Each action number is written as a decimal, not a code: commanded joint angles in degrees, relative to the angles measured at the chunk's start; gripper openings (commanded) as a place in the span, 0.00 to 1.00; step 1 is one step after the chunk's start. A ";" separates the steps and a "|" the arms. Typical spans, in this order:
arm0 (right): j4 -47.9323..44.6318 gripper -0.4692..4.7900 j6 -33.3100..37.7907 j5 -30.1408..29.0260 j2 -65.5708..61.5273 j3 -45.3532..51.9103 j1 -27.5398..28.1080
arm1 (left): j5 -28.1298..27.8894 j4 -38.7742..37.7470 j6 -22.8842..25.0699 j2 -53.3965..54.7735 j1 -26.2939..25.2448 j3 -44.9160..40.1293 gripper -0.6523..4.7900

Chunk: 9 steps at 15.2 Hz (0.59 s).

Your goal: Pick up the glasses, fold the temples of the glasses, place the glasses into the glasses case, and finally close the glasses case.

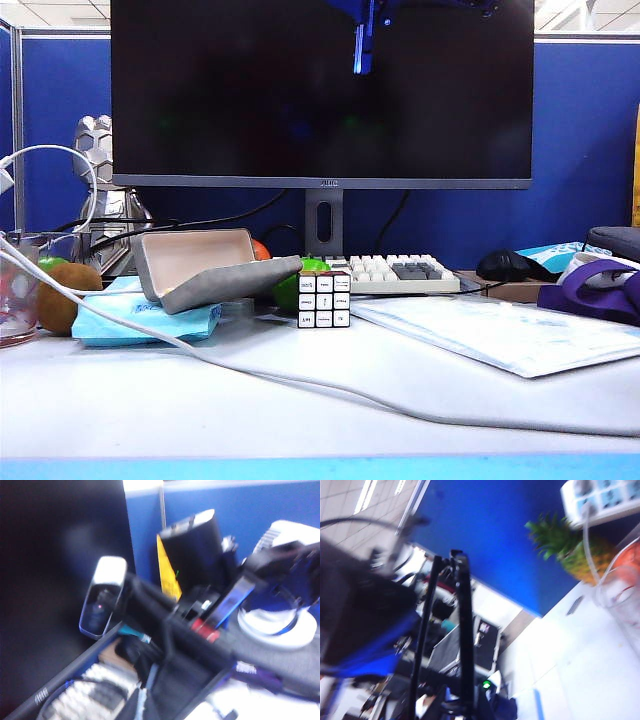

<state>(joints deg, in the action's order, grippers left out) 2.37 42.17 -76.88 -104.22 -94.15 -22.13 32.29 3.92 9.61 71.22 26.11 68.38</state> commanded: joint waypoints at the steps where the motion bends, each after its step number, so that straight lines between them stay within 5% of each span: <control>1: -1.14 0.08 -0.39 1.36 0.35 -0.46 -0.15 | 0.44 2.86 -0.26 -1.97 0.04 0.15 0.11; 4: -1.11 0.08 -0.37 2.91 0.35 -0.46 -0.15 | 6.29 6.78 -4.26 -2.43 0.04 0.15 0.11; 9: -1.11 0.08 -0.35 3.39 0.35 -0.46 -0.44 | 5.88 7.37 -4.28 -1.05 1.31 0.15 0.11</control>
<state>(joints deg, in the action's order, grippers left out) 2.37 42.17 -73.28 -104.22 -94.19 -22.15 38.13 9.98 5.52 69.95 27.07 68.40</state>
